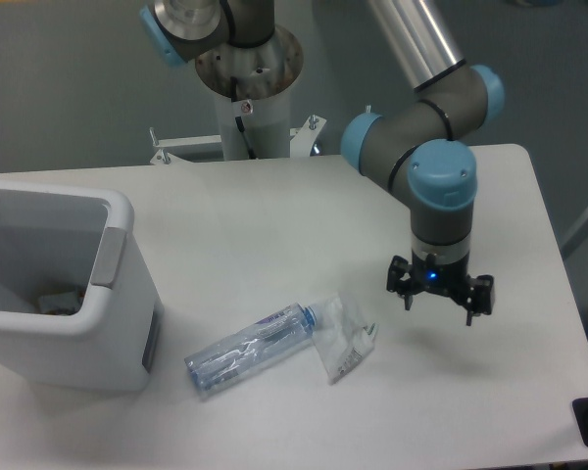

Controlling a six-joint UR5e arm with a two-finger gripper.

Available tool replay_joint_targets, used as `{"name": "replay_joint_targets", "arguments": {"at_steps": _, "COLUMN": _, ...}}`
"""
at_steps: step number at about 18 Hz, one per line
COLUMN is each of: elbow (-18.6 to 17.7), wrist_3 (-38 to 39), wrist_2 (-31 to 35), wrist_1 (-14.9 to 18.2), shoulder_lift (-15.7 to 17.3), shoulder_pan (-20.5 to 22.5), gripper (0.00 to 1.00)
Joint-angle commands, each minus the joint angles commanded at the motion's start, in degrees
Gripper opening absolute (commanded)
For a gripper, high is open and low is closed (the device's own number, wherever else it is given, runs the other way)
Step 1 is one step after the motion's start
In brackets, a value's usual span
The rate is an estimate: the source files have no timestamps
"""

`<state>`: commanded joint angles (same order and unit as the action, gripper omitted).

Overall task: Place the trash in the trash can
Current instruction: 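Move the gripper over the crumpled clear plastic bag and lower it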

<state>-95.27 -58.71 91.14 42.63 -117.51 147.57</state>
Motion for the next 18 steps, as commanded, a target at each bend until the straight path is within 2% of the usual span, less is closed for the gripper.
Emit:
{"name": "replay_joint_targets", "arguments": {"at_steps": 4, "elbow": -2.0, "wrist_3": 1.4, "wrist_2": 0.0, "wrist_1": 0.1, "shoulder_lift": -0.2, "shoulder_pan": -1.1, "gripper": 1.00}}
{"name": "replay_joint_targets", "arguments": {"at_steps": 11, "elbow": -1.9, "wrist_3": 5.3, "wrist_2": -0.3, "wrist_1": 0.1, "shoulder_lift": -0.5, "shoulder_pan": -1.9, "gripper": 1.00}}
{"name": "replay_joint_targets", "arguments": {"at_steps": 18, "elbow": -1.8, "wrist_3": 16.2, "wrist_2": -0.7, "wrist_1": 0.1, "shoulder_lift": -0.7, "shoulder_pan": -4.8, "gripper": 1.00}}
